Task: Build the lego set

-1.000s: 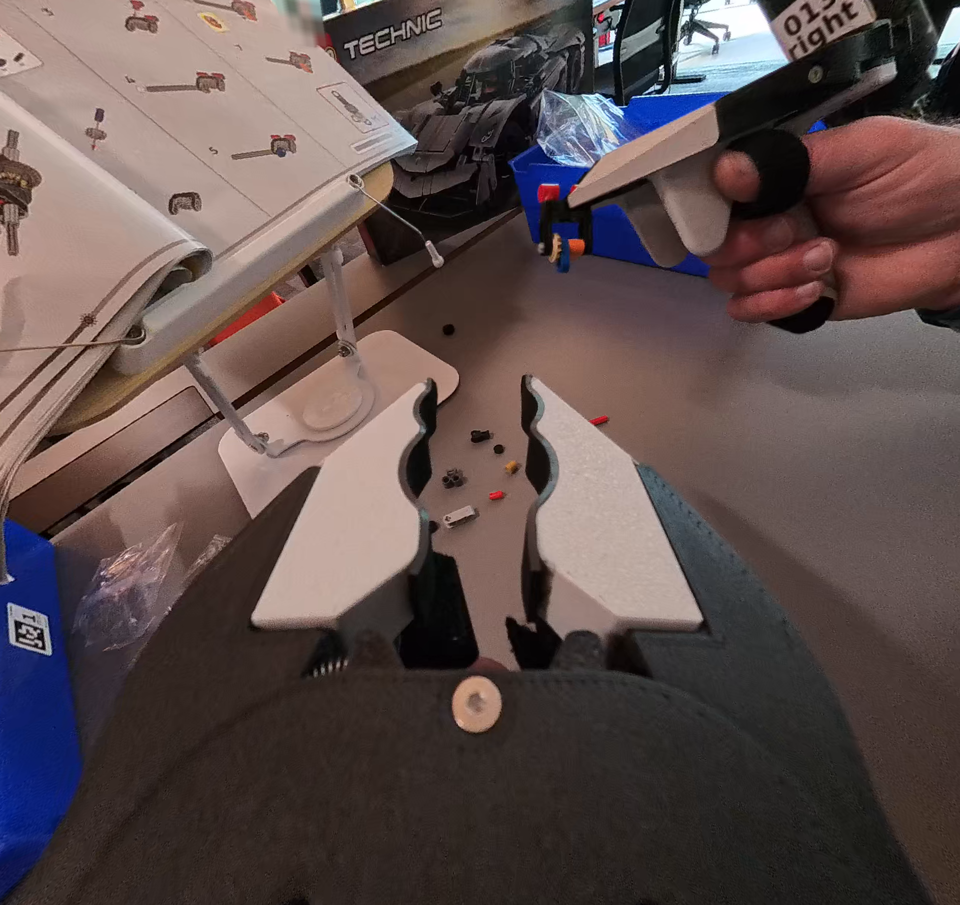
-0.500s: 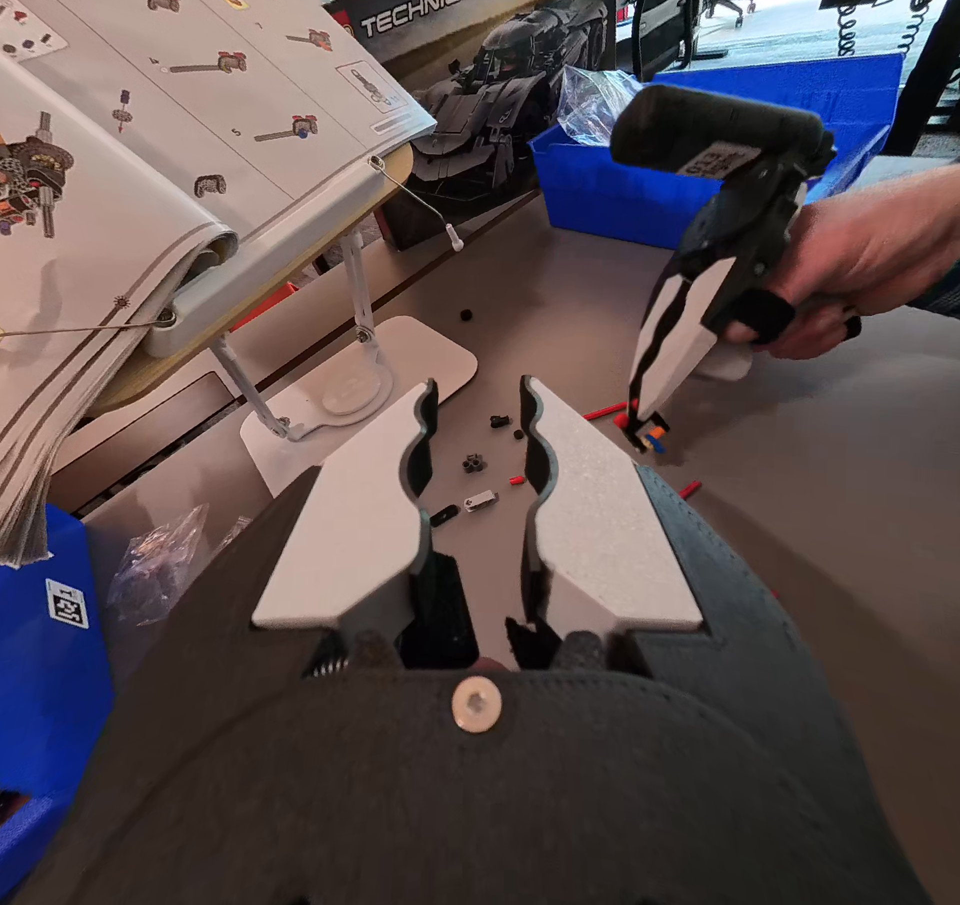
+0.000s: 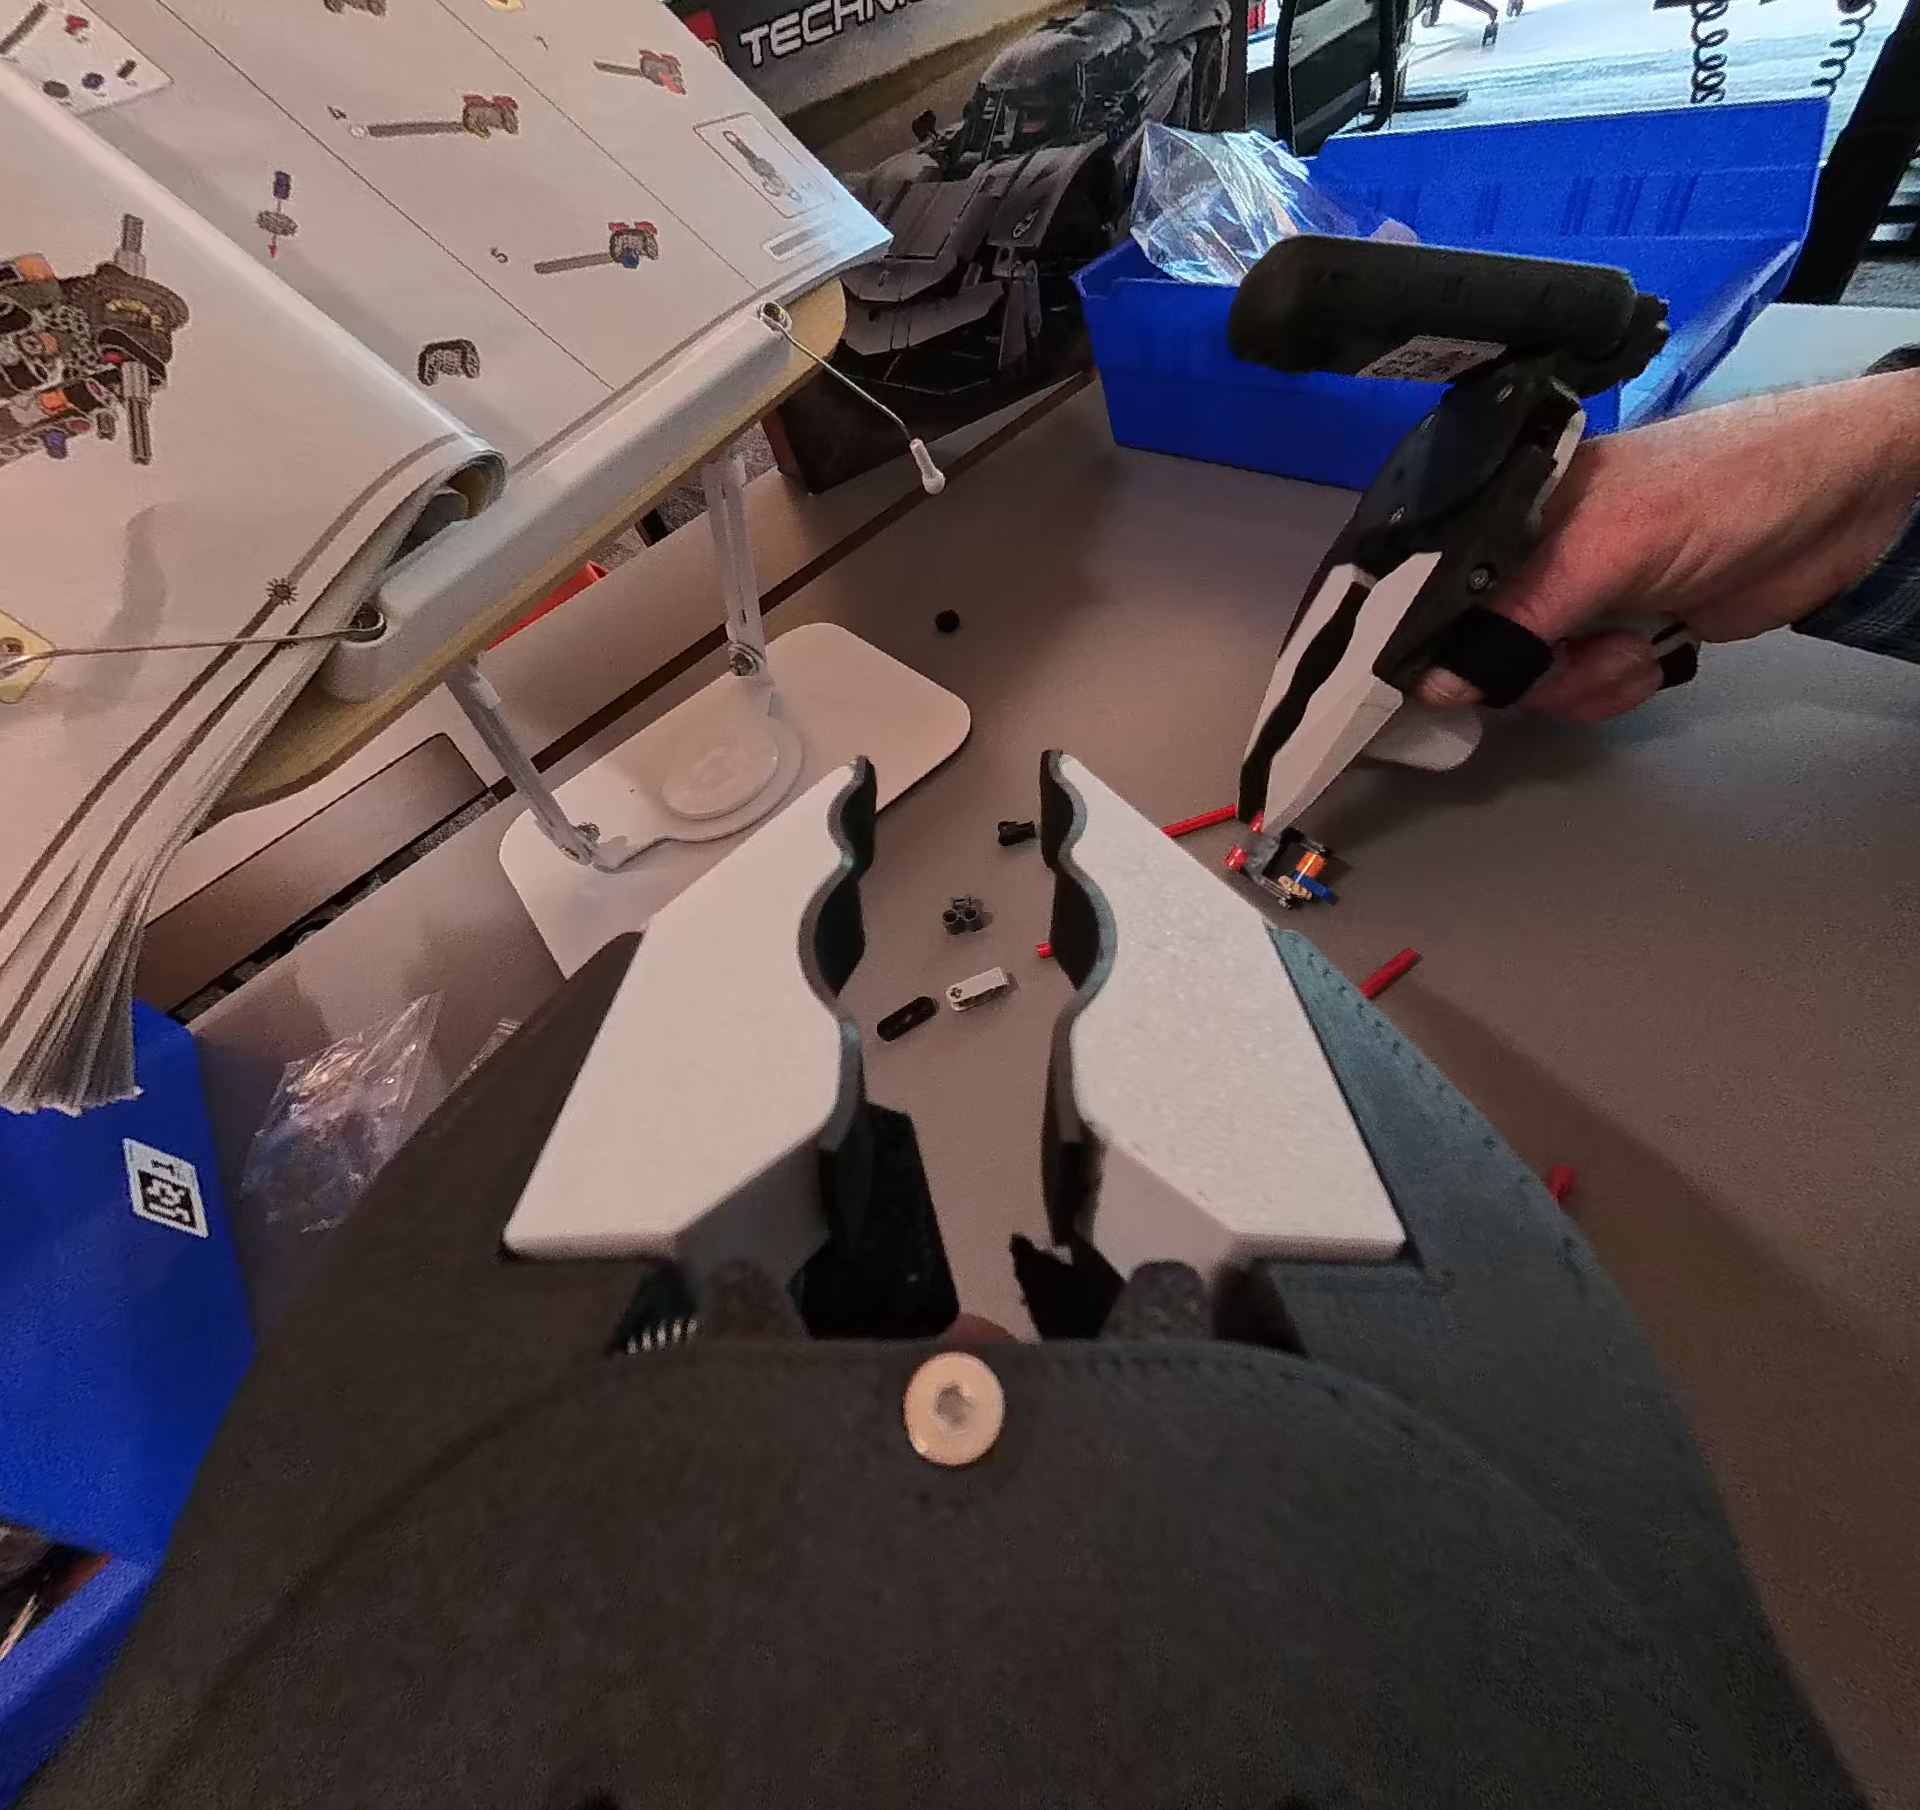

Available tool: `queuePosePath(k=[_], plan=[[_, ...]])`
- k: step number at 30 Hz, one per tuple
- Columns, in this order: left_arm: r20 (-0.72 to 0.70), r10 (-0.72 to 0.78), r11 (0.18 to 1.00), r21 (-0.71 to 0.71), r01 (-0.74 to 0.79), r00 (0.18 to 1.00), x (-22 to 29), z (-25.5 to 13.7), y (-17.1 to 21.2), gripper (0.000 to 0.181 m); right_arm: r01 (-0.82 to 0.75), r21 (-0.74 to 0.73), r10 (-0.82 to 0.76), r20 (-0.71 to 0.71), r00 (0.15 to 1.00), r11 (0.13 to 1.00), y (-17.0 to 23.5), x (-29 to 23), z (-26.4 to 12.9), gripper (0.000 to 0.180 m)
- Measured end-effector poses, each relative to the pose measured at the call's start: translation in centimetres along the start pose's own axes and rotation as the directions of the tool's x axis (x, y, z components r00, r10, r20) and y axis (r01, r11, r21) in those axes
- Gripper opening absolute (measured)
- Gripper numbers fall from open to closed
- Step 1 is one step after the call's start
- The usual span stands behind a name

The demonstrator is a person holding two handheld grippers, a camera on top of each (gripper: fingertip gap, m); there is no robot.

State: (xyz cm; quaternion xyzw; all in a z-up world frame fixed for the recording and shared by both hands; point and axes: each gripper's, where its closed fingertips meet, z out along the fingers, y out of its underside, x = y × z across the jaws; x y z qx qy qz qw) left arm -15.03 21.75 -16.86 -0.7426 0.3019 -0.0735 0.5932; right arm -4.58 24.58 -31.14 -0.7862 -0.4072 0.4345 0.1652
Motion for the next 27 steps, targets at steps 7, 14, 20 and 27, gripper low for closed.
queuePosePath(k=[7,14,20,27], plan=[[0.009,0.001,1.000,0.001,-0.001,1.000,-0.4,-0.3,-0.2,0.029,0.026,0.059,-0.024,-0.030,0.999,0.998,-1.3,0.4,-1.5,0.018],[-0.005,0.005,1.000,-0.009,-0.005,1.000,0.0,-0.1,-0.1,0.031,0.048,0.091,-0.047,-0.021,0.999,0.995,-1.9,0.1,-2.0,0.022],[-0.014,0.025,0.999,-0.025,-0.025,1.000,0.4,-0.1,0.1,0.031,0.079,0.117,-0.076,-0.029,0.997,0.990,-2.4,-0.1,-2.0,0.035],[-0.018,0.035,0.999,-0.031,-0.036,0.999,0.6,0.0,0.1,0.031,0.140,0.145,-0.131,-0.071,0.989,0.979,-2.7,0.6,-2.0,0.041]])
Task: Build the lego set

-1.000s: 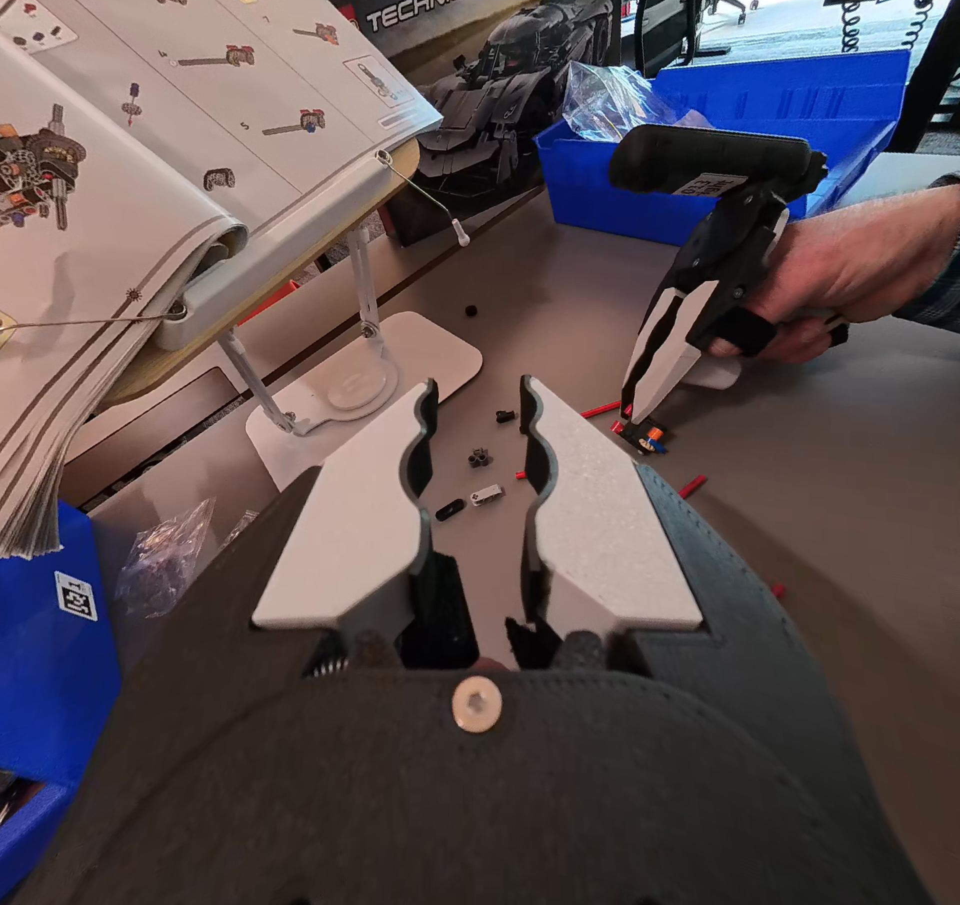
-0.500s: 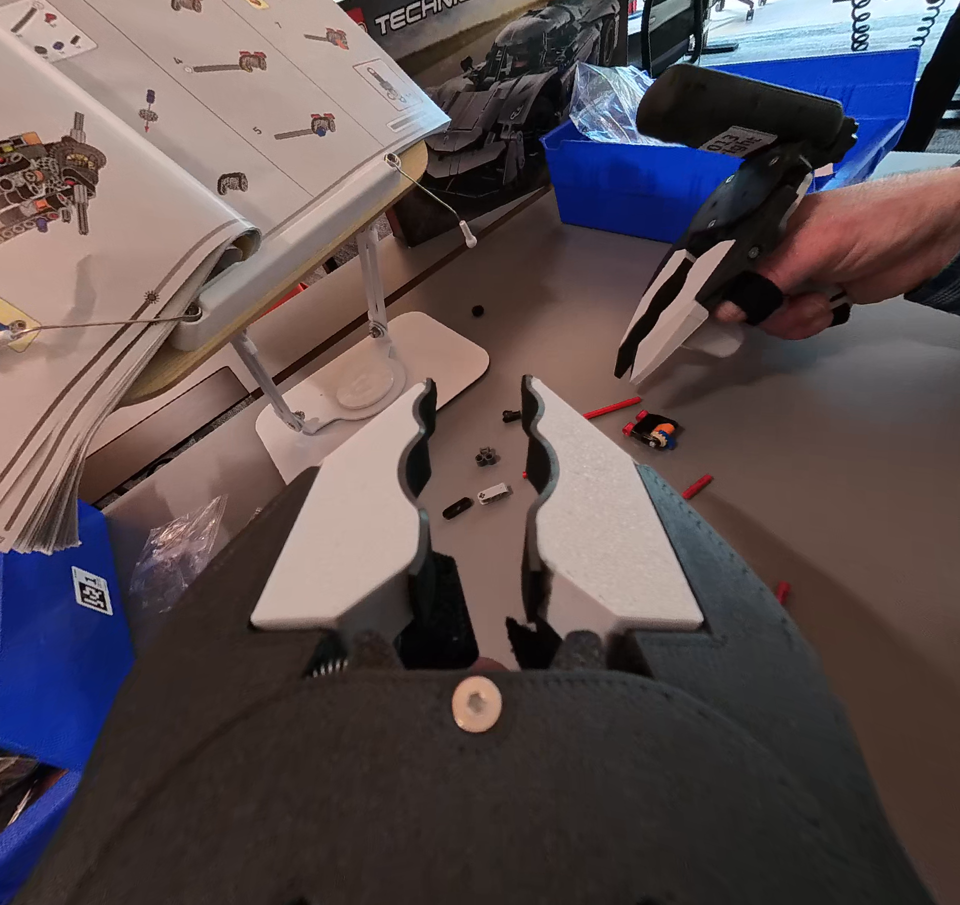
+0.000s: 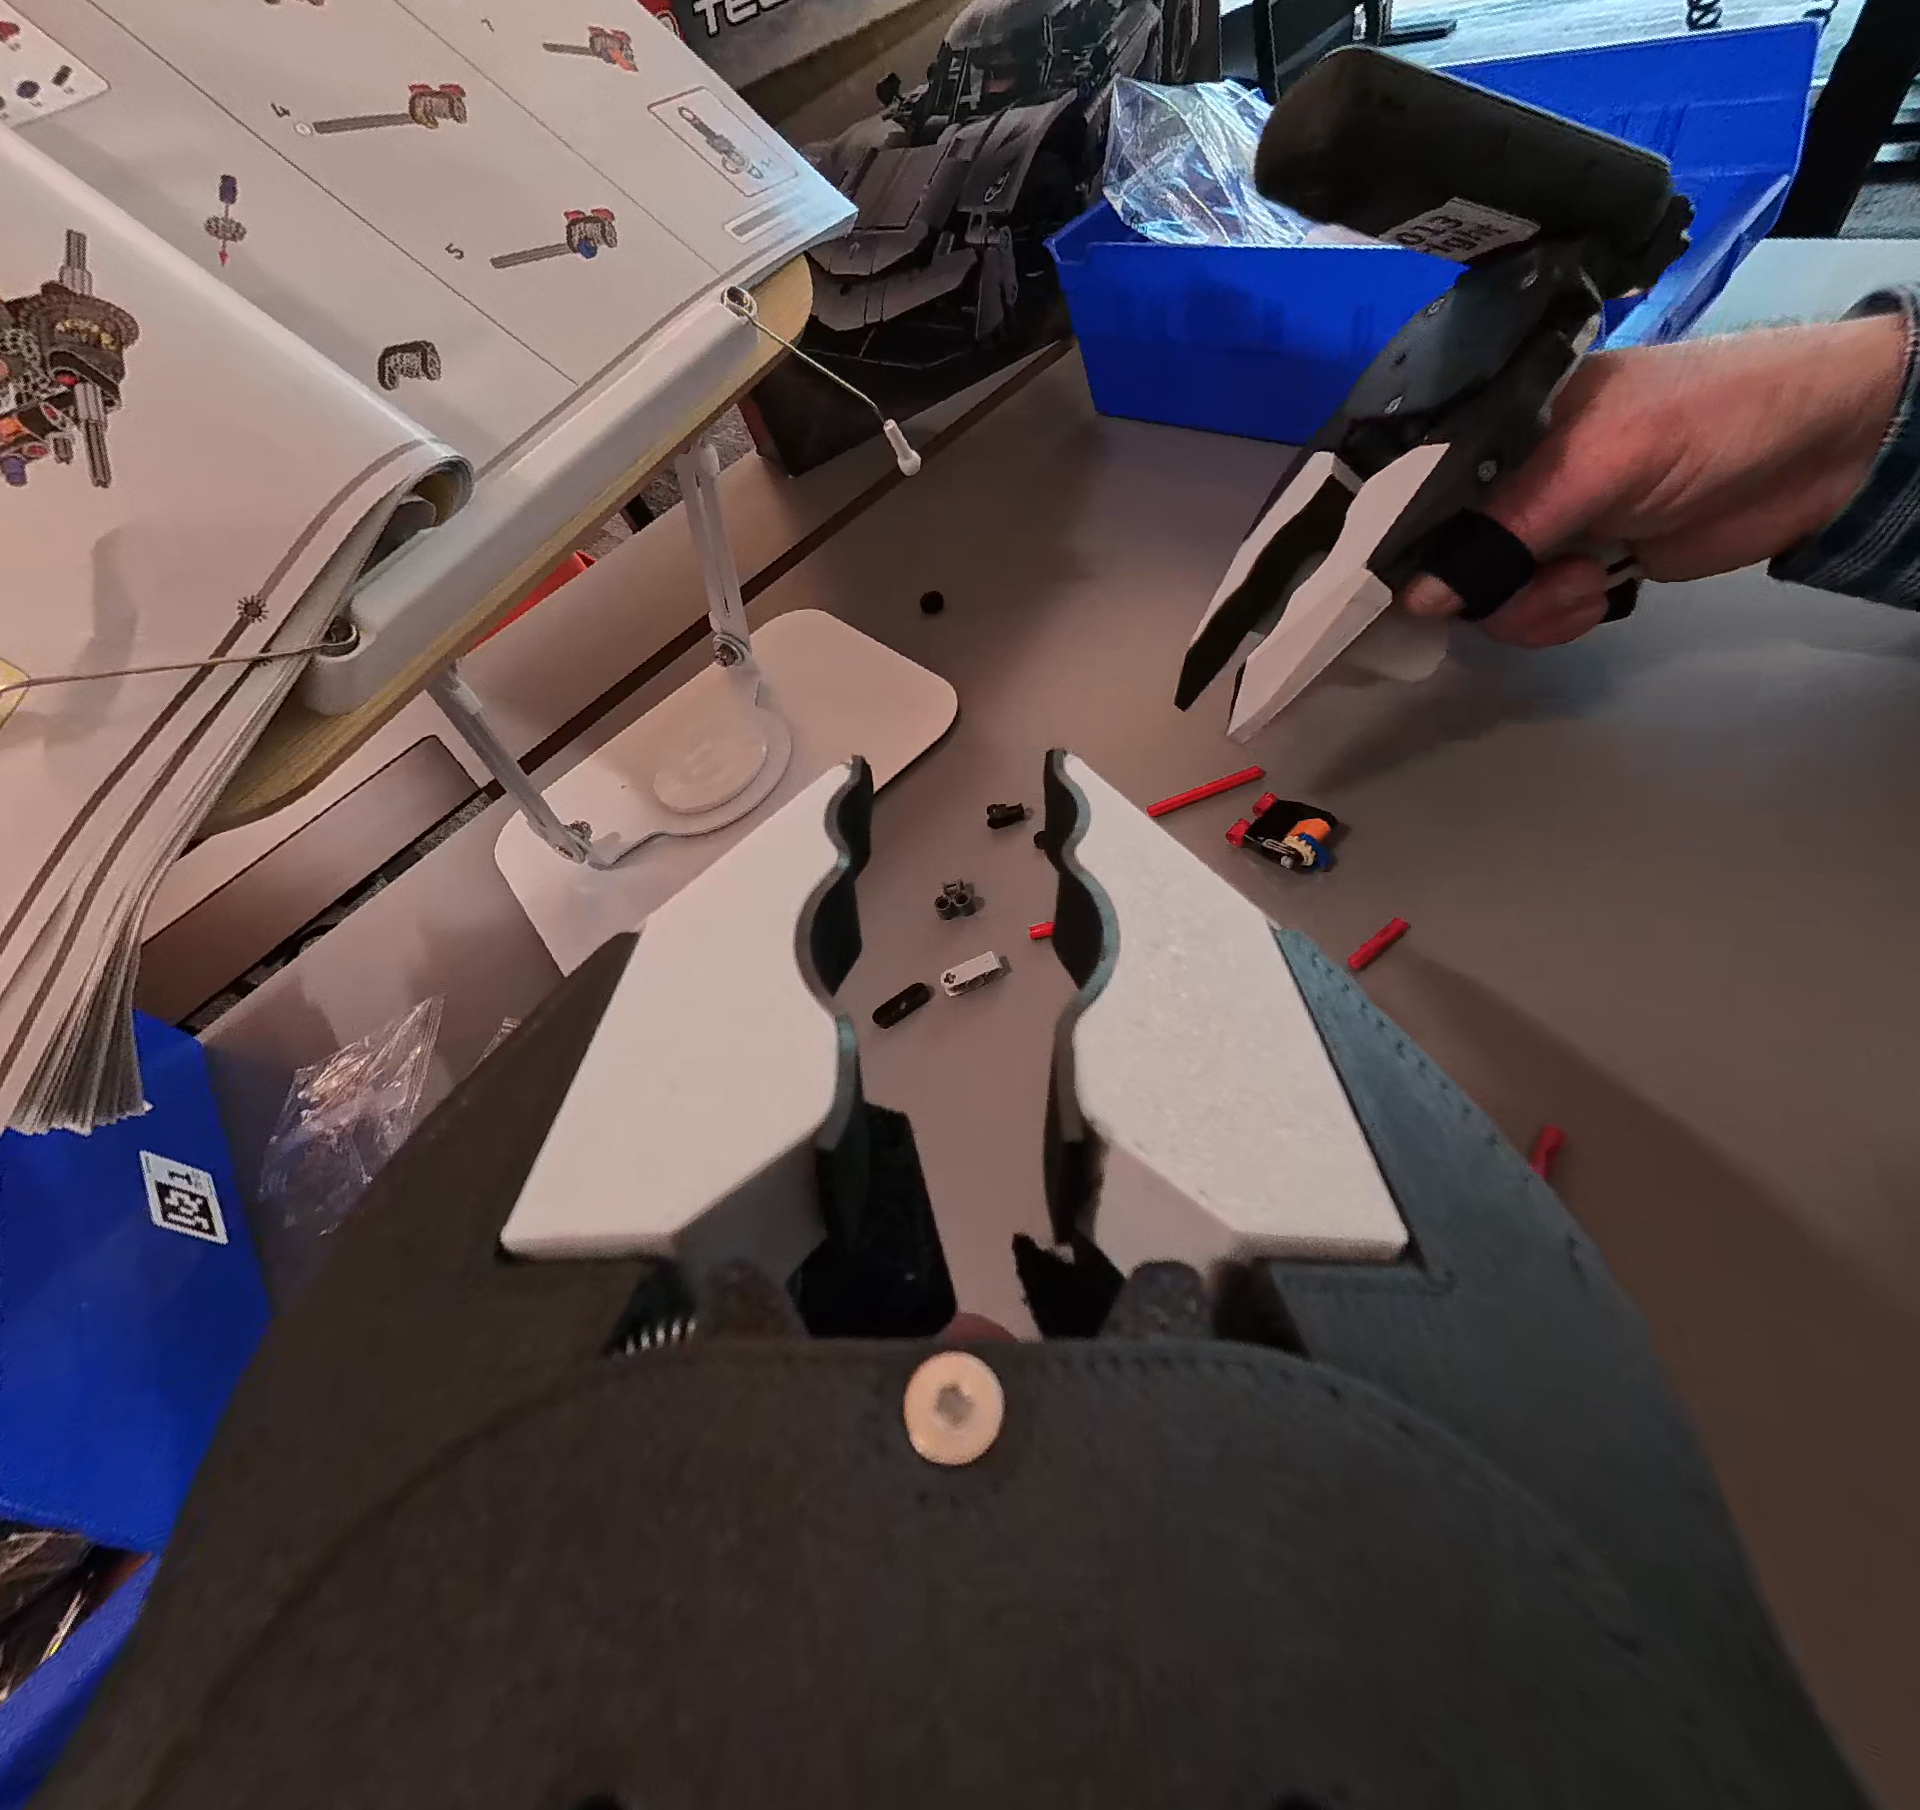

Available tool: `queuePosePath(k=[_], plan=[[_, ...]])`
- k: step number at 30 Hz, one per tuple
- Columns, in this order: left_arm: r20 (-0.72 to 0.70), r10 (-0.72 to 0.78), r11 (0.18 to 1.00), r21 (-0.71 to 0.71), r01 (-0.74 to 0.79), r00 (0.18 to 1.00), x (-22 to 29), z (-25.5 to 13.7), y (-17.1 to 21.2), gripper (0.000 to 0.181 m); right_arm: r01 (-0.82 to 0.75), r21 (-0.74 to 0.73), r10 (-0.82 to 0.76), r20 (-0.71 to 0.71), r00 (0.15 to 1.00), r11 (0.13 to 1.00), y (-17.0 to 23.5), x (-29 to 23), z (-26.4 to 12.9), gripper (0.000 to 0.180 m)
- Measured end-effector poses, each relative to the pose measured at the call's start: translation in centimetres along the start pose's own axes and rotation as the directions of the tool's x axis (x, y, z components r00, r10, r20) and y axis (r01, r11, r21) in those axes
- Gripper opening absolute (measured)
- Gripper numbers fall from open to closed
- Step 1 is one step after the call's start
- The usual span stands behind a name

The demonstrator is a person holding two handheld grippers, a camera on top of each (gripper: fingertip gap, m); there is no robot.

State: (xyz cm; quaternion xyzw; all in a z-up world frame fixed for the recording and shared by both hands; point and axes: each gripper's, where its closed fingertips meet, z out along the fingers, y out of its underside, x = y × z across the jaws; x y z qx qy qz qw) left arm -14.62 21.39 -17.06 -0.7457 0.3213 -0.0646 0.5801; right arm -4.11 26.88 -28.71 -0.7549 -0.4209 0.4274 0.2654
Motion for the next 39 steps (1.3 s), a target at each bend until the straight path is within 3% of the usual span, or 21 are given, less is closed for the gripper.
queuePosePath(k=[39], plan=[[0.030,0.042,0.999,-0.018,-0.042,0.999,-0.51,-0.84,-0.42,0.032,-0.061,0.020,0.060,0.076,0.995,0.998,0.58,0.66,0.31,0.043]])
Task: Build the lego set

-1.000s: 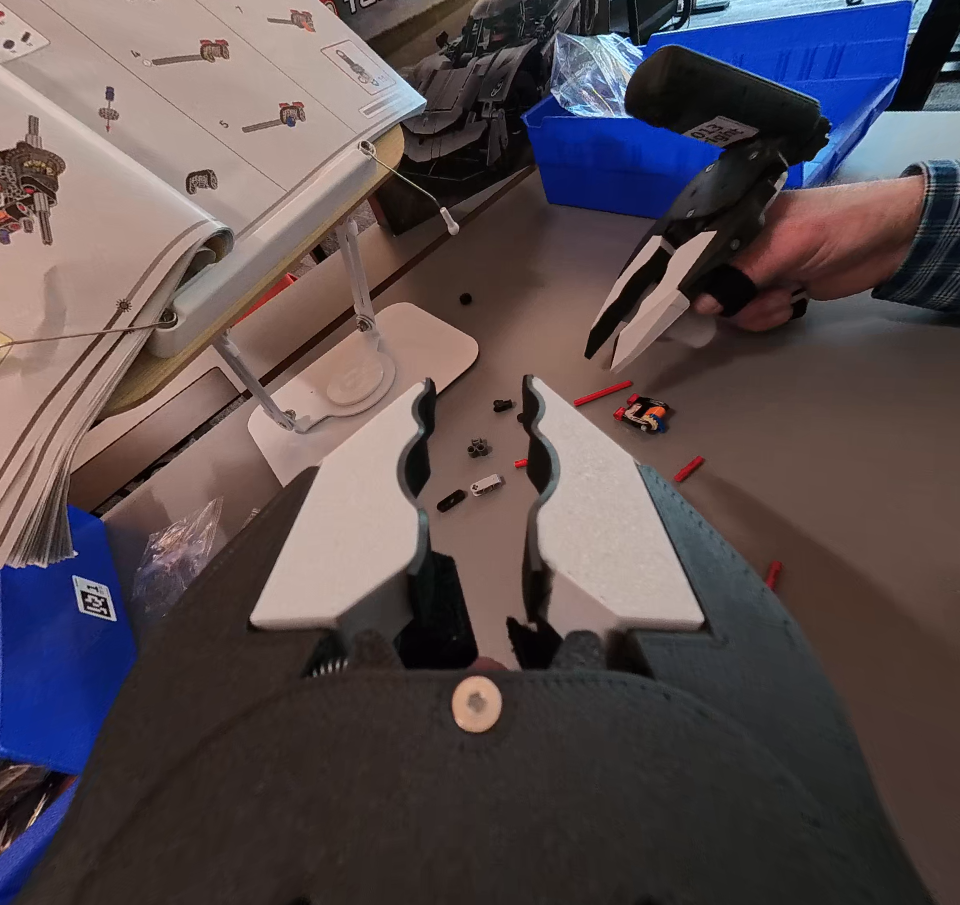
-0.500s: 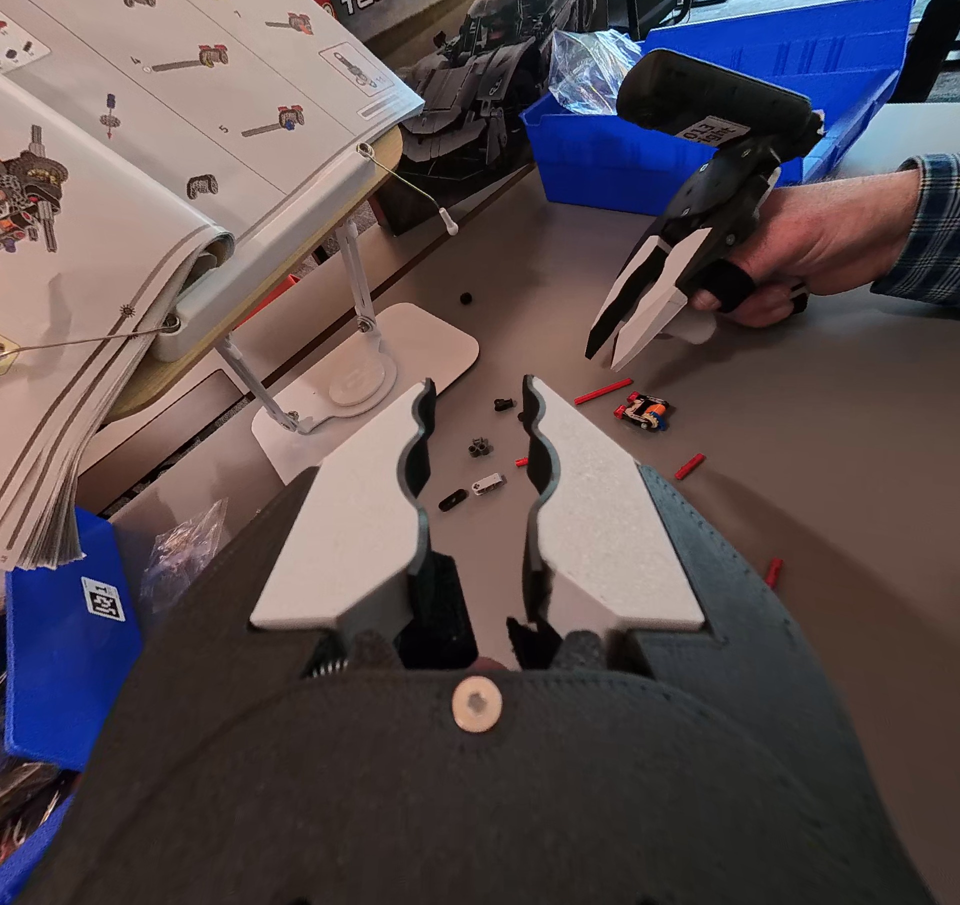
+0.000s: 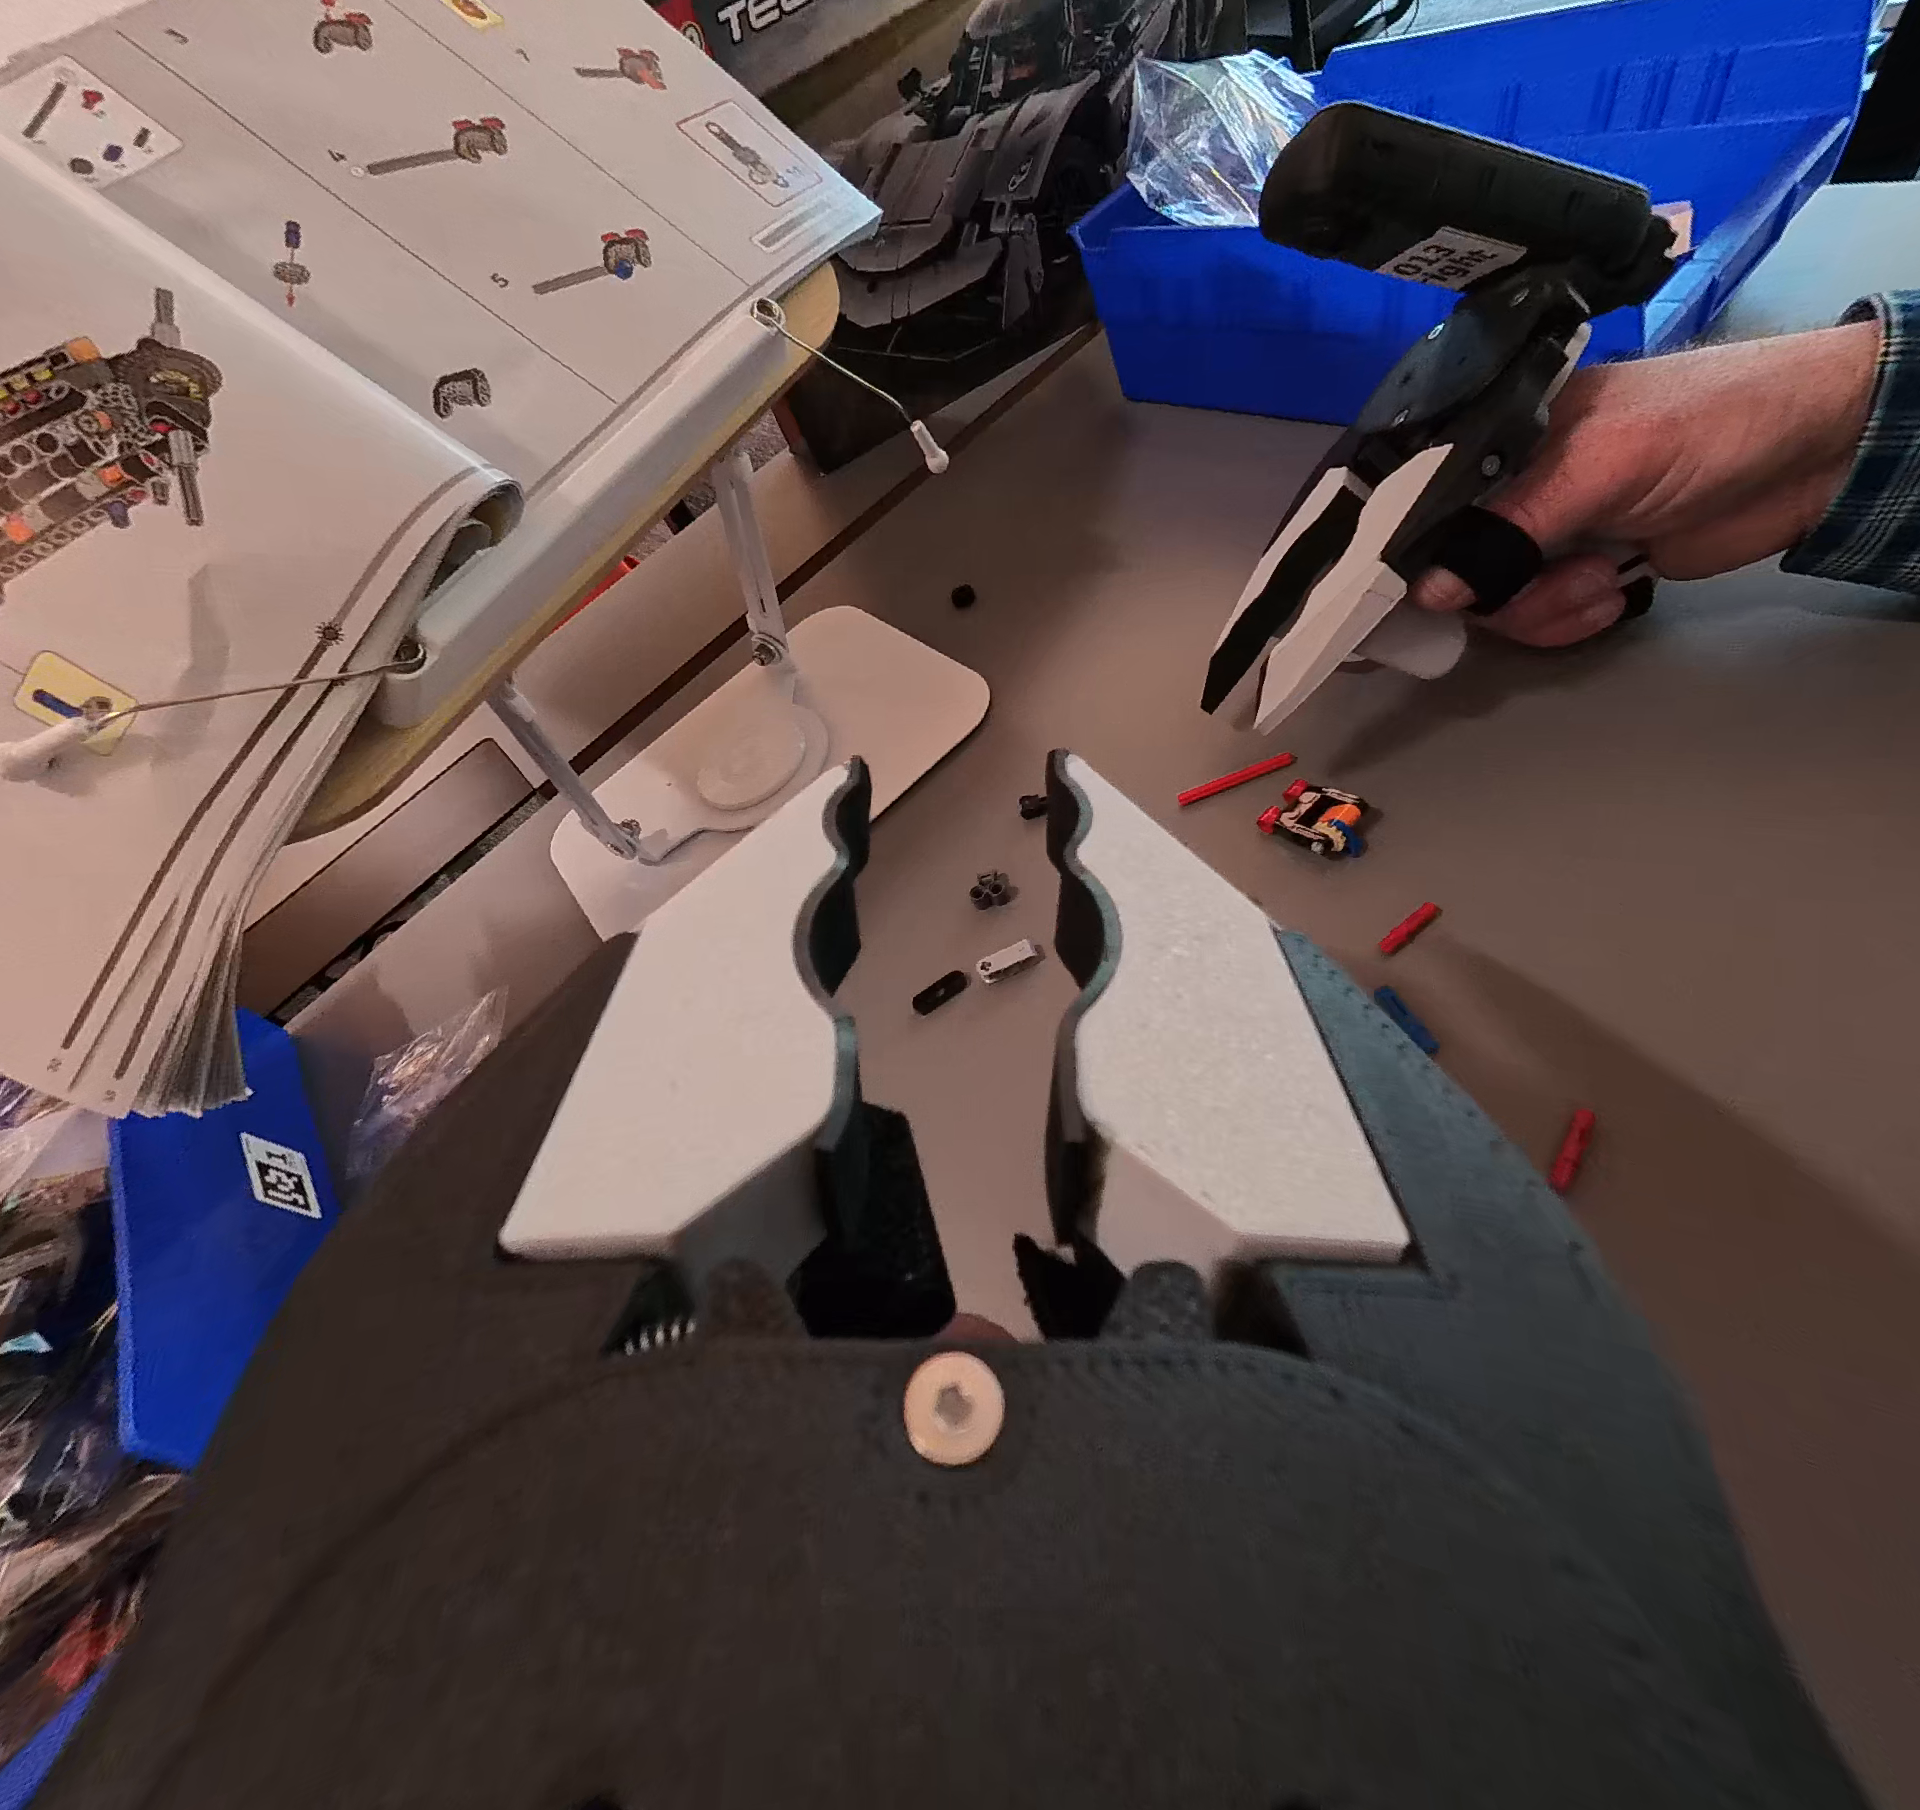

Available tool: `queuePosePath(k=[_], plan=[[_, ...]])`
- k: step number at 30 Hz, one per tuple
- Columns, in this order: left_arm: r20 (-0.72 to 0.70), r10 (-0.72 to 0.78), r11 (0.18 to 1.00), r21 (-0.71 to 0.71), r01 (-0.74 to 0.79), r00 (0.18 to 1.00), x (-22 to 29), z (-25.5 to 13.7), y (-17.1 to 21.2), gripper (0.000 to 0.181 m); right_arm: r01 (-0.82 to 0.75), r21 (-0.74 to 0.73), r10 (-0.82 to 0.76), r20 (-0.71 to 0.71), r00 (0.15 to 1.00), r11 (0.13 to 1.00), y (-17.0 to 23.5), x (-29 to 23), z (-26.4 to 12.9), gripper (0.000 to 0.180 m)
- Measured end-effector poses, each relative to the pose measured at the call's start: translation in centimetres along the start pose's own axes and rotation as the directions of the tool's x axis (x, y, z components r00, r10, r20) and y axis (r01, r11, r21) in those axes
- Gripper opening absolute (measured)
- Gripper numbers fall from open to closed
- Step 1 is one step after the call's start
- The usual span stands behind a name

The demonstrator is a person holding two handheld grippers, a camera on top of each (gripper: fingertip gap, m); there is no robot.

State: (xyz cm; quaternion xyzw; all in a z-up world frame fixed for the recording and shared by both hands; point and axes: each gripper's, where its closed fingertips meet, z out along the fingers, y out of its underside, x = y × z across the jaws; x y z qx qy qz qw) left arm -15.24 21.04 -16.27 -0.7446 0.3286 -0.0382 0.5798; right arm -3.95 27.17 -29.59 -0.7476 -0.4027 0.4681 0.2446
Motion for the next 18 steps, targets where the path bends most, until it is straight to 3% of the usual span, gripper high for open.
queuePosePath(k=[18], plan=[[0.097,0.016,1.000,0.000,-0.016,0.995,-3.0,-2.3,-0.5,0.036,0.001,-0.002,-0.001,-0.006,1.000,1.000,0.0,0.1,0.0,0.044]])
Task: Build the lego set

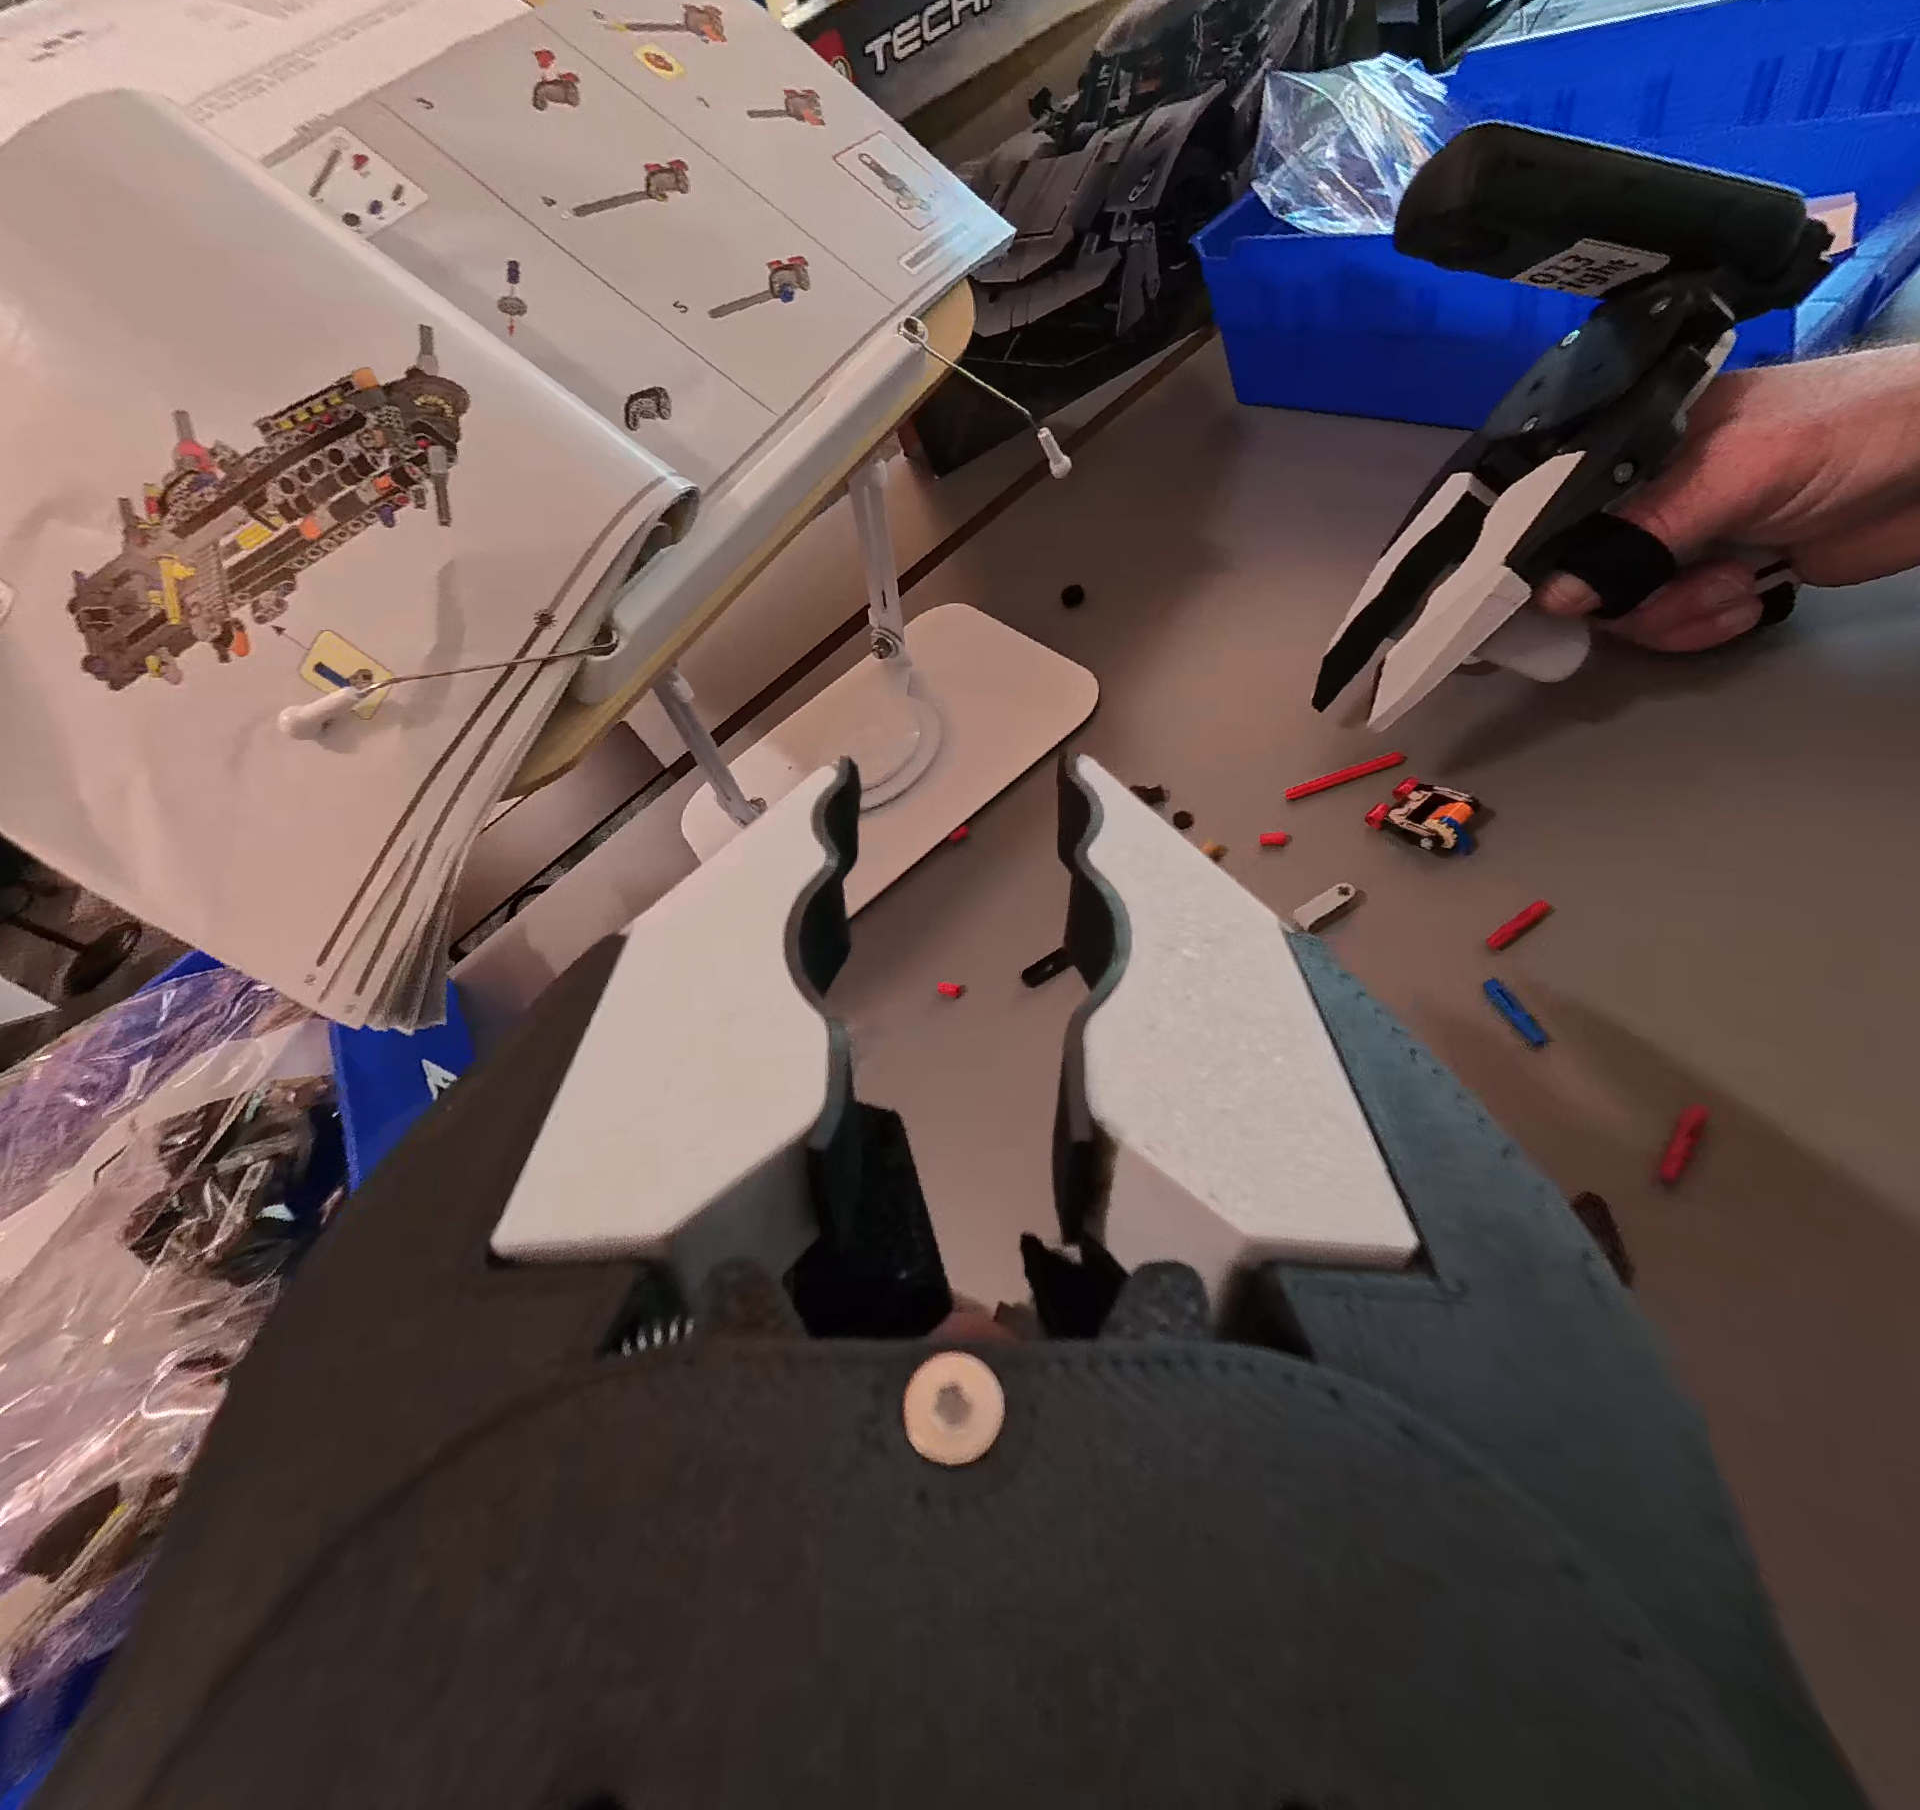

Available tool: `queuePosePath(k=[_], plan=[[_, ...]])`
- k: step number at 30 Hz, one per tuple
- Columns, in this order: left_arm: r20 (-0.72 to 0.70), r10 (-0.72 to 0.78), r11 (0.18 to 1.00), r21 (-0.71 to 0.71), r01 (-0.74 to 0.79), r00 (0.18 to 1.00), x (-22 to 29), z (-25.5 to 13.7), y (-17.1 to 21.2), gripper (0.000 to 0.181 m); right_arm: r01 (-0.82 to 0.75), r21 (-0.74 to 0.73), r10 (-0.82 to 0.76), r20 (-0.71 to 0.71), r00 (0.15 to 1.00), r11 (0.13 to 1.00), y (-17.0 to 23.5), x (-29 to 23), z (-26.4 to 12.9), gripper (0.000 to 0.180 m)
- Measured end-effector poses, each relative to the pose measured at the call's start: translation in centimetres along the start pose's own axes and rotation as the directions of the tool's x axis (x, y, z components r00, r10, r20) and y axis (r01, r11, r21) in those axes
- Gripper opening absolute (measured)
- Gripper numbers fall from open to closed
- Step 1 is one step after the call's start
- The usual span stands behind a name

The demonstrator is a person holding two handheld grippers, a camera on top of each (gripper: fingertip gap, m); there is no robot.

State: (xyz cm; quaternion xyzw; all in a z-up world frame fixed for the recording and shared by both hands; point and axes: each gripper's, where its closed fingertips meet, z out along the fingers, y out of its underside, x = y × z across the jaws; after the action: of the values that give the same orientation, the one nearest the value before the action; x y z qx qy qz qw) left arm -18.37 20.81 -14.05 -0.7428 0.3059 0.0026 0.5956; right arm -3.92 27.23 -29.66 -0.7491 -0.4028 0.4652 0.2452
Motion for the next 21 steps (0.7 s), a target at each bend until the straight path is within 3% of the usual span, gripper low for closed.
queuePosePath(k=[13,18,21], plan=[[0.112,0.030,0.998,-0.063,-0.023,0.993,-3.6,-1.8,1.0,0.047,0.001,-0.005,-0.001,-0.004,1.000,1.000,0.1,0.1,0.0,0.044],[0.215,0.038,0.990,-0.144,-0.007,0.976,-8.1,-4.7,3.3,0.051,0.007,-0.009,-0.007,-0.008,1.000,1.000,0.1,0.1,0.1,0.044],[0.192,-0.002,0.967,-0.250,0.051,0.981,-9.4,-6.5,5.8,0.051,0.010,-0.013,-0.010,-0.012,1.000,1.000,0.2,0.1,0.1,0.044]])
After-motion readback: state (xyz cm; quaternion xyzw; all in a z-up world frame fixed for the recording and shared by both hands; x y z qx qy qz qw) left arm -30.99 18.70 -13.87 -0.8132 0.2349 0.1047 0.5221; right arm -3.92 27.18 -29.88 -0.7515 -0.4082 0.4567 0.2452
